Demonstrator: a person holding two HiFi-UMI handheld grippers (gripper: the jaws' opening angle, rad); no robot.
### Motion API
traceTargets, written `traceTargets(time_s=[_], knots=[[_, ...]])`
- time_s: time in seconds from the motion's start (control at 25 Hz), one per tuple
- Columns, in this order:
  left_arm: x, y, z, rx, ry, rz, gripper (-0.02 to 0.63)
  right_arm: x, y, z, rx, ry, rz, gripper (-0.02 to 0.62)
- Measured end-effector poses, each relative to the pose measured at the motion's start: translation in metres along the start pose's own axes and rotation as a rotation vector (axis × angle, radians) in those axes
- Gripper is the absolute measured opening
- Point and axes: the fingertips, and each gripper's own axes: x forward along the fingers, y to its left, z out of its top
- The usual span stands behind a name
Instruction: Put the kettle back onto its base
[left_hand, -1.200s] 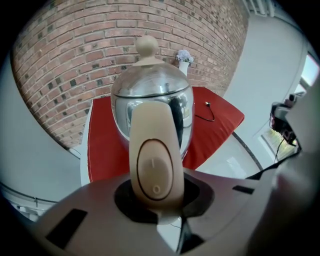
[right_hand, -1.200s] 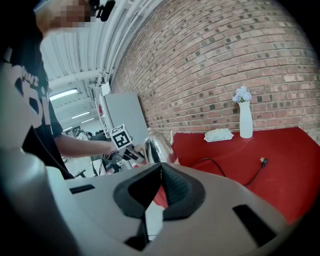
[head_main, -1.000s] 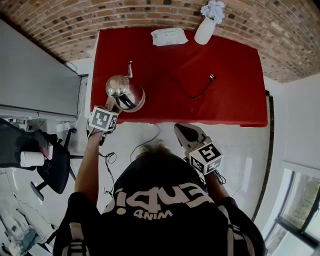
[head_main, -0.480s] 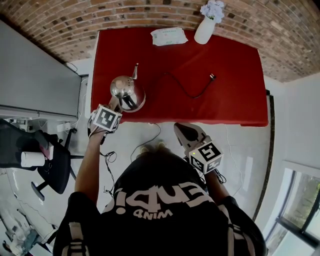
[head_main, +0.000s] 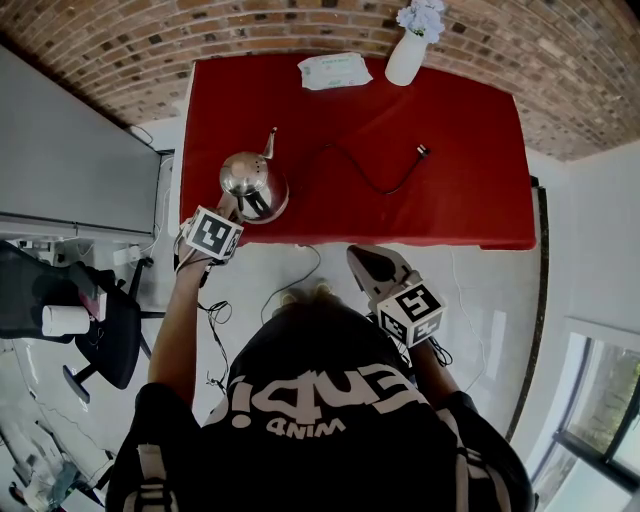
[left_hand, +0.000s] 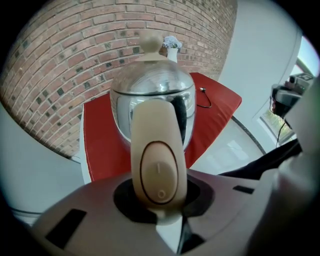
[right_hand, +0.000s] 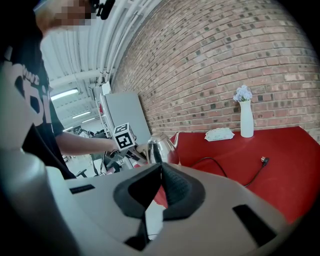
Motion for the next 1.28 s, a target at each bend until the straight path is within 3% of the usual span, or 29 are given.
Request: traceTargets(time_s=[0.4, 0.56, 0.88, 1.28], knots=[[-0.001, -0.004, -0.005, 0.014, -0.008, -0.03, 0.085, -0.002, 0.004, -0.001, 0.0, -0.005, 0.003, 0.023], [-0.001, -0.009, -0.005, 0.019, -0.017, -0.065, 0.137, -0.003, 0.004, -0.002, -0.007, -0.008, 0.004, 0.023], [0.0, -0.012, -0.006, 0.005, -0.026, -0.062, 0.218, -0.007, 0.007, -0.005, -0.012, -0.012, 0.0, 0.023], [-0.009, -0.009, -0.007, -0.018, -0.071, -0.034, 0.222, -0.013, 0.013, -0.007, -0.007, -0.009, 0.001, 0.023]])
